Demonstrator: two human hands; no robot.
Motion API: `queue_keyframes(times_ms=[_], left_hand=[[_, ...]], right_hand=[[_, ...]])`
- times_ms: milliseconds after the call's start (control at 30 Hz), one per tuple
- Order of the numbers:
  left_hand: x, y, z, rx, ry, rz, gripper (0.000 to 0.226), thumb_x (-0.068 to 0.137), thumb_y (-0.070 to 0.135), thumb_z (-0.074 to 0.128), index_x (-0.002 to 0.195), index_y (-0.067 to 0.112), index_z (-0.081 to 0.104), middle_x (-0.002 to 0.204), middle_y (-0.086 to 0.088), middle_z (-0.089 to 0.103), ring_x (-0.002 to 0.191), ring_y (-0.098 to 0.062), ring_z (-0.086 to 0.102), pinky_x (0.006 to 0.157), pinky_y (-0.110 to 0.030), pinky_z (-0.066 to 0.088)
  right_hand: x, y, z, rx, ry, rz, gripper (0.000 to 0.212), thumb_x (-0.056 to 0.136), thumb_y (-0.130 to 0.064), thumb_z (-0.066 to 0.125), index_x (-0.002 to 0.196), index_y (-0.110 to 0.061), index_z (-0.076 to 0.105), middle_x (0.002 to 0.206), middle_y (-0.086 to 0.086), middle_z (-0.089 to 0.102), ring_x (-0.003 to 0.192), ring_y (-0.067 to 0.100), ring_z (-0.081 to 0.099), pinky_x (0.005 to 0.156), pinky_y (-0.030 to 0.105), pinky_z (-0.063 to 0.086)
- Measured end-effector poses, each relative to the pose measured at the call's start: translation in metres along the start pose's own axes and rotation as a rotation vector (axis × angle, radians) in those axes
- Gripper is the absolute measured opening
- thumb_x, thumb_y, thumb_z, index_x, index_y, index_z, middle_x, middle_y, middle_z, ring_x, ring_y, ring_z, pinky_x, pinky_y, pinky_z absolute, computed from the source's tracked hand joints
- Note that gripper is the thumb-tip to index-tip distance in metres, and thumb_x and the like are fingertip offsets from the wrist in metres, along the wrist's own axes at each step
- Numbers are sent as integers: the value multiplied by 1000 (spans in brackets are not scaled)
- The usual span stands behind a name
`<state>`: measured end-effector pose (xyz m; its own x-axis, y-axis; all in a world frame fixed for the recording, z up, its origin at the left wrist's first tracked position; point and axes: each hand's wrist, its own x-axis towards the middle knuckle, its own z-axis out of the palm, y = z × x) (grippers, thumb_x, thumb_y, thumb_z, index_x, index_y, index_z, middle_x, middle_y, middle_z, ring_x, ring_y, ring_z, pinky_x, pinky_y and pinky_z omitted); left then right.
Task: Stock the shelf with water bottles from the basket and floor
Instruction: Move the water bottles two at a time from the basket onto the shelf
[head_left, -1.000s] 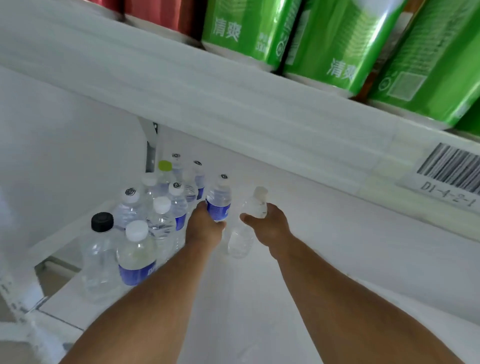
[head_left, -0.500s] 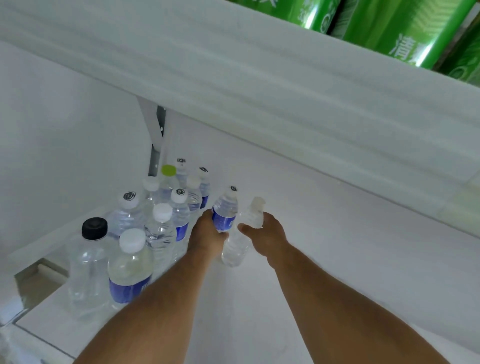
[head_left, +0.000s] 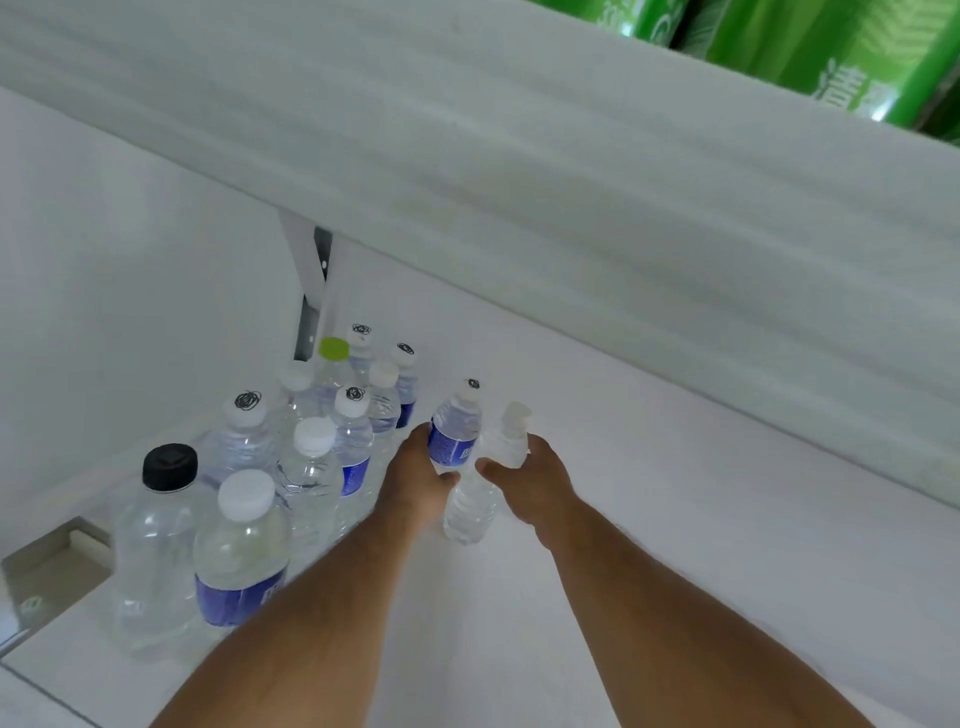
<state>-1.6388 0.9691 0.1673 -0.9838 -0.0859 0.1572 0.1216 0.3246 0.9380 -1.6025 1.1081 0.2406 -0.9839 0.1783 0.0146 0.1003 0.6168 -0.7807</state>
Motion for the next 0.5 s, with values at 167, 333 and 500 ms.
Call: queue_keyframes(times_ms=[167,333,500], left_hand=[[-3,-1,-4,62,-39,-56,69,80,10,73,141,15,41,136,-5,54,124,-25,54,98,-31,44],[-40,4,-9,57,-57,-154,79,87,15,66,153,14,23,154,-7,36,141,-22,37,105,-25,31],[-99,15,-17,181,-183,-132,70,93,19,59,153,15,24,155,-7,34,141,-20,36,111,-25,28]], right_hand=[[-4,2,2,-36,-26,16,46,81,-26,75,123,-15,59,111,5,67,102,23,65,91,41,54],[-18,11,5,-120,-30,227,89,85,-36,71,153,-7,22,148,10,45,128,27,49,86,27,41],[-66,21,20,-189,-44,297,71,89,-35,65,146,-5,34,141,12,52,124,28,53,83,26,37]])
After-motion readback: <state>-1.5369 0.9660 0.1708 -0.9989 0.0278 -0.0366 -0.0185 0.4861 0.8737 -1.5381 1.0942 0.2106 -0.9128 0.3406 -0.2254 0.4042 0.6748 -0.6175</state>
